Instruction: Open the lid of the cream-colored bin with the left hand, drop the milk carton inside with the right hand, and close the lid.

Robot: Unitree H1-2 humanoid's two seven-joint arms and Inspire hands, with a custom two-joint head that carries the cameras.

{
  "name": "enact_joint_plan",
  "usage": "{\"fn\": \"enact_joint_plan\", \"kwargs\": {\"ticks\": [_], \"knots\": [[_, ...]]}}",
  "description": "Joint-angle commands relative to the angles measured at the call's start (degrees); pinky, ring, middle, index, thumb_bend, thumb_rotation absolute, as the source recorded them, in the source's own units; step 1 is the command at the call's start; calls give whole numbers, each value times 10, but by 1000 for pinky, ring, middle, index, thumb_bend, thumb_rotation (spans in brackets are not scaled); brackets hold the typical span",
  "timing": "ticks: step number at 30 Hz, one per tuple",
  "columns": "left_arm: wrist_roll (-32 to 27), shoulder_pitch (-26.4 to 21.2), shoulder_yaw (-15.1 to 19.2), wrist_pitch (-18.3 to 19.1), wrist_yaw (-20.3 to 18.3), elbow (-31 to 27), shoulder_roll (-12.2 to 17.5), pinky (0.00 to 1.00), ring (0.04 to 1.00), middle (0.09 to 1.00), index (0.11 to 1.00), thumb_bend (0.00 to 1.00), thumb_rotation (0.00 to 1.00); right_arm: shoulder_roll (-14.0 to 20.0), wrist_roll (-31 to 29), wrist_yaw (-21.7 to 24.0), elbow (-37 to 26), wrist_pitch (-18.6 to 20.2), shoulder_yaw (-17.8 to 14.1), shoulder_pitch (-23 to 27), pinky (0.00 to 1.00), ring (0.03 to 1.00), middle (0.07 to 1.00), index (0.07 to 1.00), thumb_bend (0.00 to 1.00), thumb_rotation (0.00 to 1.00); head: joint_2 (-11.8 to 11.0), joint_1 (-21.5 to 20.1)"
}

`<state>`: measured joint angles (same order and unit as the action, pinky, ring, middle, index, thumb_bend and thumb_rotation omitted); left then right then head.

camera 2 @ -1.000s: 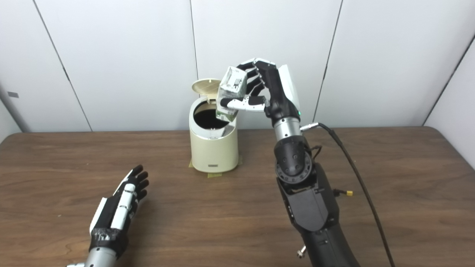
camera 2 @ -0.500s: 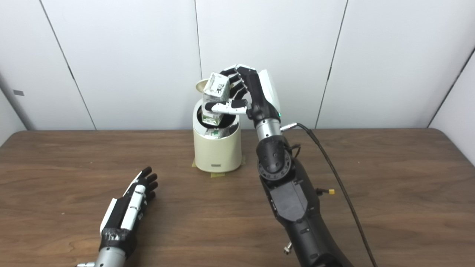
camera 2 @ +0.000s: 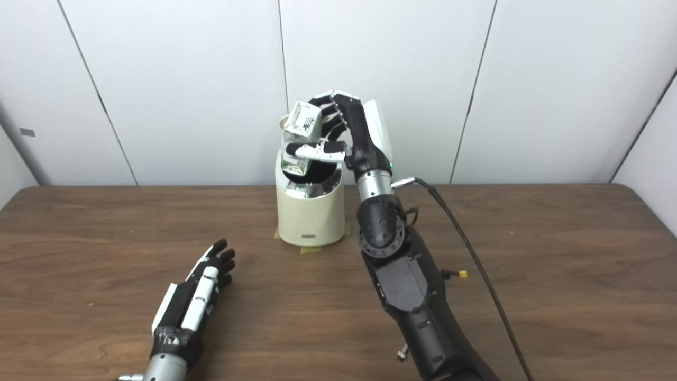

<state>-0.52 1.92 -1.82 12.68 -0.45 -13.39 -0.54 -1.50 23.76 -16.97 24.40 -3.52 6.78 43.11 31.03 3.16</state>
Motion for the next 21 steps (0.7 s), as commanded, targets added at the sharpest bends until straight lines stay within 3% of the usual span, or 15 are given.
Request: {"fn": "enact_joint_plan", "kwargs": {"ticks": [1,13,21], "knots": [[10,-9,-5,-23,0,-5,1,961,933,923,947,415,816,4,0,-19,-14,-36,-5,39,327,384,498,527,514,0,1,1],[6,-3,-6,-26,-3,-15,1,956,940,931,957,420,820,12,12,-42,10,-58,-1,38,328,382,496,528,514,0,8,1],[-4,-2,-4,-26,-3,-19,-4,940,928,930,950,425,796,20,29,-69,41,-105,5,38,303,399,498,528,495,0,13,2]]}}
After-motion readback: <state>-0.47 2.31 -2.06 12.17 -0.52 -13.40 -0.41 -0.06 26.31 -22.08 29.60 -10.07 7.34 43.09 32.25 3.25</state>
